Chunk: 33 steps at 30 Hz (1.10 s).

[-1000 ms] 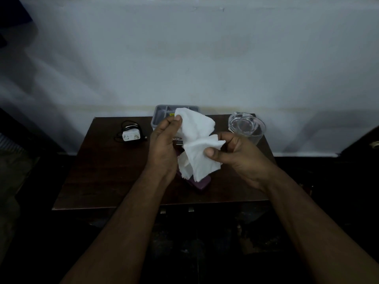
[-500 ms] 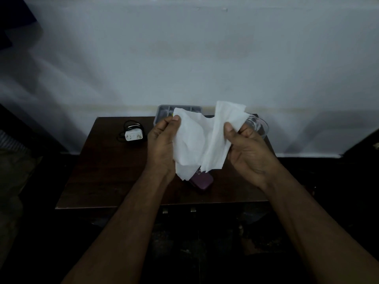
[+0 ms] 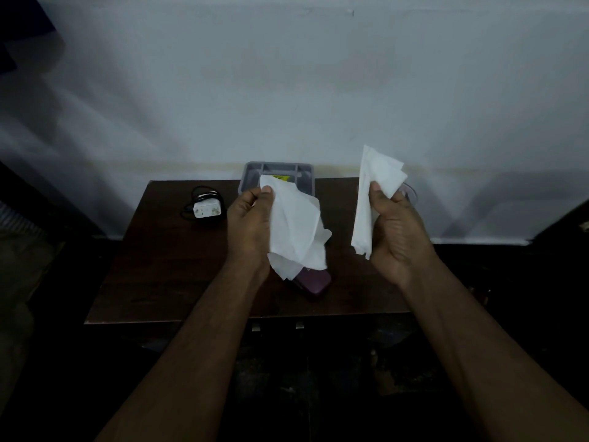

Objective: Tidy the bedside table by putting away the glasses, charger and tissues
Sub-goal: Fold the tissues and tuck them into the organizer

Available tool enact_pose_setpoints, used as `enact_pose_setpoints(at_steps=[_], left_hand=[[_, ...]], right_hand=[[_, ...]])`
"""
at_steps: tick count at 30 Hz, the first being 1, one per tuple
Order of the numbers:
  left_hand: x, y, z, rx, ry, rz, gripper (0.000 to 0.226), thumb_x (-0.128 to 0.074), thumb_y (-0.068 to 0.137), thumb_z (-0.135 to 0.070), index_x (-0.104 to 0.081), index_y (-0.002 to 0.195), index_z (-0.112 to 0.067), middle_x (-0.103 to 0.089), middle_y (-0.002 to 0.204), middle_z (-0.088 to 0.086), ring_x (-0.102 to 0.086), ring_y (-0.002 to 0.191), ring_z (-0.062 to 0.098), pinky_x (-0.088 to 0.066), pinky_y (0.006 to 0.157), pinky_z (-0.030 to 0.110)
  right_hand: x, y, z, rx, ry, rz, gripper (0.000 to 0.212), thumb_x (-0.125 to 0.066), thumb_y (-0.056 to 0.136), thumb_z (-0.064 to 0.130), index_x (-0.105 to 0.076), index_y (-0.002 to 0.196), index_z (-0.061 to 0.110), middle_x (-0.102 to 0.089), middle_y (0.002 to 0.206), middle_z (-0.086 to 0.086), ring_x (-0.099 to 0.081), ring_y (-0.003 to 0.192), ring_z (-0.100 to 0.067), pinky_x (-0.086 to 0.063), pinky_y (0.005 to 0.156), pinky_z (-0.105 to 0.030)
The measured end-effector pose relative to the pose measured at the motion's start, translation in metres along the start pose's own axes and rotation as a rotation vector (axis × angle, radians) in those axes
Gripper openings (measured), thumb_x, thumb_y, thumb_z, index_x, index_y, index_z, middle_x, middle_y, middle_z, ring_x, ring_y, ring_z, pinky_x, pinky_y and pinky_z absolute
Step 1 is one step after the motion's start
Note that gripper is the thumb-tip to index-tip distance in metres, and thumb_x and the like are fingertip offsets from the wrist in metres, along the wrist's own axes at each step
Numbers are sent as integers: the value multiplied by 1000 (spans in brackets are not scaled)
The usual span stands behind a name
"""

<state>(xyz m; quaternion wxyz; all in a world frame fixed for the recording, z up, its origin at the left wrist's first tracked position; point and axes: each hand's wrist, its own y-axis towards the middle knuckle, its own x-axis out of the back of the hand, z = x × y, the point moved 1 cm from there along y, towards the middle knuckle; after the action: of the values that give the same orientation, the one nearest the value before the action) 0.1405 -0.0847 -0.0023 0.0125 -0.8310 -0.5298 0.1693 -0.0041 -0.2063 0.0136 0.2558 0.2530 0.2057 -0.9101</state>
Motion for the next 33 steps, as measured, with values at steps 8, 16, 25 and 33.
enact_pose_setpoints(at_steps=[8,16,25,33], left_hand=[[-5,-6,-3,-63,90,33,17,-65,99,-23,-73,84,-21,-72,93,1,-65,95,19,-55,85,36],[-6,-12,-10,88,-142,62,15,-63,97,-13,-69,108,-3,-66,126,25,-62,123,42,-44,111,60],[-4,-11,-8,174,-225,66,39,-60,98,-17,-62,131,4,-59,139,30,-54,132,47,-41,113,63],[-4,-17,-12,299,-325,115,52,-48,103,-26,-49,144,5,-53,141,33,-51,130,51,-36,116,61]], right_hand=[[-9,-9,-8,-121,-114,302,17,-66,92,21,-82,86,22,-80,94,-2,-77,86,-15,-63,72,-35],[-14,-3,-21,-142,-85,201,16,-59,100,18,-72,110,17,-78,109,0,-75,100,-16,-62,85,-35],[-18,-12,-21,-166,-108,353,27,-59,99,21,-70,123,14,-72,126,-7,-69,117,-20,-58,97,-36],[-25,-27,-19,-188,-241,496,41,-59,93,23,-63,131,9,-66,133,-21,-66,120,-28,-53,105,-44]])
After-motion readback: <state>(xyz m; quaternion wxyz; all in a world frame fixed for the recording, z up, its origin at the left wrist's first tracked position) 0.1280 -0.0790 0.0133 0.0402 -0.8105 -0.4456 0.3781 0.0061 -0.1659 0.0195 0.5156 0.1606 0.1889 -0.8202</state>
